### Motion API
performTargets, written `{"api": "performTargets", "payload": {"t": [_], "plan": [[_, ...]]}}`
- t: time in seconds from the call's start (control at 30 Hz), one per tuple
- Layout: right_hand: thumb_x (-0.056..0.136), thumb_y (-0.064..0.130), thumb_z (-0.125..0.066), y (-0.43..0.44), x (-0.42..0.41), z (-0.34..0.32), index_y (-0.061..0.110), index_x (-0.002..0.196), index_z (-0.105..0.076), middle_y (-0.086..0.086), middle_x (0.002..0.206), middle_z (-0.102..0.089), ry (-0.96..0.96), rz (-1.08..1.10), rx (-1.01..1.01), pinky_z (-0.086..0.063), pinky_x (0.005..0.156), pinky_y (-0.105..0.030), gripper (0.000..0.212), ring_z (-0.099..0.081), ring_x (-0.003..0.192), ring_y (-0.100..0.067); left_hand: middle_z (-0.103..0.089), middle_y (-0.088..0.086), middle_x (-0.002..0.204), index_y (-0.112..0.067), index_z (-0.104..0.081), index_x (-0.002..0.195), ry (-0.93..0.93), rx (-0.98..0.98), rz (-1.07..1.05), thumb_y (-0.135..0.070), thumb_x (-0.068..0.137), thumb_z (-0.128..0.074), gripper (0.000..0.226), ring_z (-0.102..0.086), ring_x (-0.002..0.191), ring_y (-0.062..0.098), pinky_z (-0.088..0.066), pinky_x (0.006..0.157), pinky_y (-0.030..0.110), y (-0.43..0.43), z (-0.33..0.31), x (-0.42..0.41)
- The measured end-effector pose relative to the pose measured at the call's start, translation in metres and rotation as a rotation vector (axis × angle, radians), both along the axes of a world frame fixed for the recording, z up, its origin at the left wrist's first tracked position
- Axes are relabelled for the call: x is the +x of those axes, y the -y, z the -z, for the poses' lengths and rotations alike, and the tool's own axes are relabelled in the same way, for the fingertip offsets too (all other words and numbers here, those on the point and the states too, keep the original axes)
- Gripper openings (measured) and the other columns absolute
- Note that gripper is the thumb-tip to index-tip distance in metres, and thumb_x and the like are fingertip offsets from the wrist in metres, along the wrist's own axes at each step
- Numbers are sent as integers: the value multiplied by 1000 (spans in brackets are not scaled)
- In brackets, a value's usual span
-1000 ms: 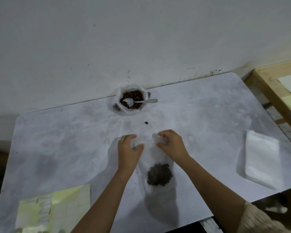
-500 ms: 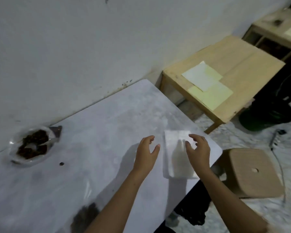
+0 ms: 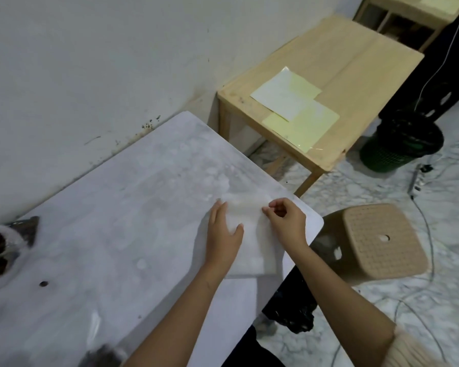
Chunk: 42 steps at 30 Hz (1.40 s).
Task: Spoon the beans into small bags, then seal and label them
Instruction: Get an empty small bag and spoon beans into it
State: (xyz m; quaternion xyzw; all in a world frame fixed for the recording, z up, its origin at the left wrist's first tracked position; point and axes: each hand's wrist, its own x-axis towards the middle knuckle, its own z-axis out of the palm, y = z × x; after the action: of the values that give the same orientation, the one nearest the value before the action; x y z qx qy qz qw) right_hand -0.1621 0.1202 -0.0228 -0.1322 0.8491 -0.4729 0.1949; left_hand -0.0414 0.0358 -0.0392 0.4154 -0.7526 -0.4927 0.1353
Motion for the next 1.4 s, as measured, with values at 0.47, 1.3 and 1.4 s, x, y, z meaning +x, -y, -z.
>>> {"api": "performTargets", "payload": {"t": [0.47, 1.3, 1.4], "plan": [[87, 15, -64, 2, 17, 4, 13, 118, -62, 5, 109, -59, -154, -32, 35, -39, 79, -5, 31, -55, 92, -3, 2, 0, 158, -14, -19, 148, 3, -21, 50, -17, 91, -58, 68, -1, 144, 7, -6, 98, -1, -12, 6, -1], [79, 7, -72, 196, 255, -143, 21, 80, -73, 16, 68, -68, 42, -984, -335, -46, 62, -13, 13, -57, 57, 3, -66, 11, 72, 2, -68, 95, -209, 141, -407, 11, 74, -71, 23, -64, 63, 6, -54, 64, 15, 123, -179, 328], [76, 9, -75, 206, 326, -140, 21, 82, -71, 10, 80, -66, -58, -1023, -394, -44, 67, -6, 14, -58, 68, 8, -68, 8, 67, 4, -69, 95, -255, 157, -585, 9, 72, -74, 23, -67, 61, 8, -55, 62, 19, 114, -176, 394]]}}
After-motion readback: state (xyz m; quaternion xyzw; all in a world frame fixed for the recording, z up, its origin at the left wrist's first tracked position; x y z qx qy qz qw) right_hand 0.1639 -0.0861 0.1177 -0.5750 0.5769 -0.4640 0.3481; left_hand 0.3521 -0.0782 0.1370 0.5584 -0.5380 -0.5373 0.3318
